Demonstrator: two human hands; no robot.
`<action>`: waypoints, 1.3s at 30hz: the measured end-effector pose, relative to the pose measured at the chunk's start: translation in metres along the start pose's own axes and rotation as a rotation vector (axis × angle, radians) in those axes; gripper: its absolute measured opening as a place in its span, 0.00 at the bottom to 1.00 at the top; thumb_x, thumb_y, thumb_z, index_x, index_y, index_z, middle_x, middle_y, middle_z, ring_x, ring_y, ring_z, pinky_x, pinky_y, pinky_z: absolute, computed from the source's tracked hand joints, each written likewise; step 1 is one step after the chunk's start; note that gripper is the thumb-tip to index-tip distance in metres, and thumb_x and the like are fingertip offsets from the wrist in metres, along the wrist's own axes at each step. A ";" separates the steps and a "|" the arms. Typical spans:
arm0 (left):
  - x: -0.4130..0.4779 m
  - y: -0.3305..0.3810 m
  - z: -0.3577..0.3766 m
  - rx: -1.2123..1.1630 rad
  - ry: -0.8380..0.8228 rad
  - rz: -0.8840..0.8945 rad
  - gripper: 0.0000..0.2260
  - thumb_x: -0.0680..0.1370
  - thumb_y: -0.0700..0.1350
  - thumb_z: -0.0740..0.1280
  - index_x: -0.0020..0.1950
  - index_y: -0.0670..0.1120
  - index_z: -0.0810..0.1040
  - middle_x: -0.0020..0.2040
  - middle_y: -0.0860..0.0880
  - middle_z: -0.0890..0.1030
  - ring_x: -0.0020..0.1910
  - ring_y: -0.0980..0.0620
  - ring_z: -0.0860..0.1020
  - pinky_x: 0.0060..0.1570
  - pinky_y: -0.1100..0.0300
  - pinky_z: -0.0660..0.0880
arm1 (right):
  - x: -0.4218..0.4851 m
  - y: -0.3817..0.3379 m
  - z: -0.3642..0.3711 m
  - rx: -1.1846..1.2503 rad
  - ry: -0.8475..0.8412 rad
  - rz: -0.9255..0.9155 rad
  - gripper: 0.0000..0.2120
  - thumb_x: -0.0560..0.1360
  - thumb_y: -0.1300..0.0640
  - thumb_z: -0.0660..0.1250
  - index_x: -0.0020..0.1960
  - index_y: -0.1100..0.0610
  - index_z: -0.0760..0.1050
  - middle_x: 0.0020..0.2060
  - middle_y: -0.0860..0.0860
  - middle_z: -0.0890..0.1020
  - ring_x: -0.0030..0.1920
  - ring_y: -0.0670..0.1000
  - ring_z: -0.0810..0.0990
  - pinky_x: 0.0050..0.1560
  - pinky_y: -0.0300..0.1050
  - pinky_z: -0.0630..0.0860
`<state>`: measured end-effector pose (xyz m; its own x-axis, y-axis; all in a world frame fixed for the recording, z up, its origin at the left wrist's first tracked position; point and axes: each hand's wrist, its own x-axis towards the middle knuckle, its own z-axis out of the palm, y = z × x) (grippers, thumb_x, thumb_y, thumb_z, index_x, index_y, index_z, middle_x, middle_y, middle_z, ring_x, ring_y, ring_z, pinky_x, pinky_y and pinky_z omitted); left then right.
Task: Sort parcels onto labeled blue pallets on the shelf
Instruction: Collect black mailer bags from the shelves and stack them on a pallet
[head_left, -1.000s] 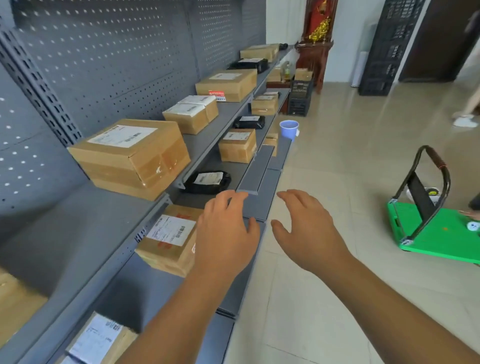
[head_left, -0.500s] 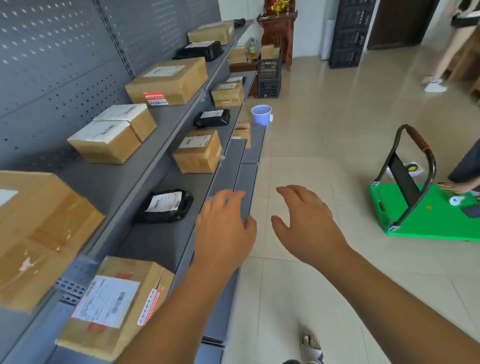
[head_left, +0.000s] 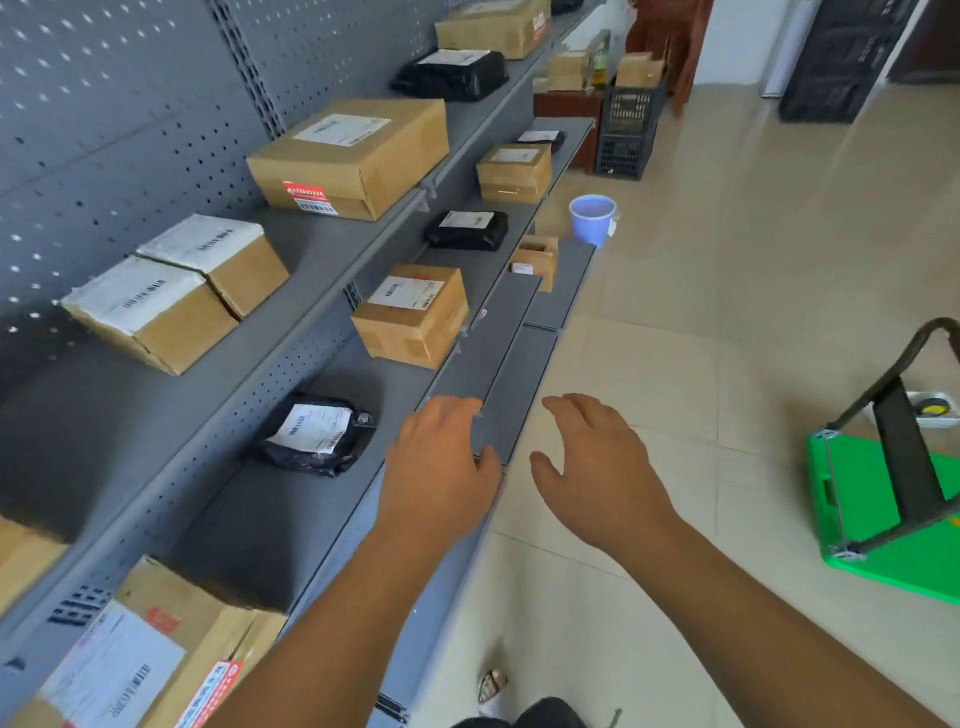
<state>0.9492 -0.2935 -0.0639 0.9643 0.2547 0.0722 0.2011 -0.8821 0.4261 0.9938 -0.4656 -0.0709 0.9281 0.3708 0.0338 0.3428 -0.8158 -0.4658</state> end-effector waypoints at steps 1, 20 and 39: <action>0.012 -0.005 0.003 -0.004 0.002 -0.013 0.20 0.79 0.47 0.67 0.71 0.51 0.74 0.70 0.51 0.74 0.67 0.46 0.71 0.66 0.49 0.70 | 0.014 0.000 0.004 -0.003 -0.011 -0.011 0.27 0.80 0.48 0.64 0.77 0.51 0.65 0.73 0.51 0.71 0.72 0.55 0.68 0.70 0.50 0.65; 0.138 -0.130 0.020 -0.019 -0.037 -0.423 0.21 0.80 0.48 0.64 0.73 0.50 0.71 0.69 0.49 0.74 0.65 0.45 0.72 0.62 0.48 0.74 | 0.233 -0.056 0.093 0.014 -0.293 -0.312 0.25 0.81 0.51 0.64 0.75 0.57 0.67 0.67 0.56 0.74 0.66 0.58 0.71 0.63 0.52 0.73; 0.135 -0.177 0.061 -0.245 0.206 -1.142 0.23 0.80 0.48 0.64 0.76 0.52 0.70 0.70 0.46 0.73 0.67 0.43 0.72 0.64 0.47 0.75 | 0.331 -0.105 0.196 -0.061 -0.675 -0.842 0.17 0.80 0.50 0.63 0.64 0.60 0.73 0.58 0.58 0.80 0.60 0.60 0.76 0.55 0.55 0.77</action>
<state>1.0541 -0.1276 -0.1844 0.1977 0.9239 -0.3275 0.8671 -0.0090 0.4981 1.2362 -0.1700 -0.1839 0.1257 0.9756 -0.1799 0.8574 -0.1981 -0.4750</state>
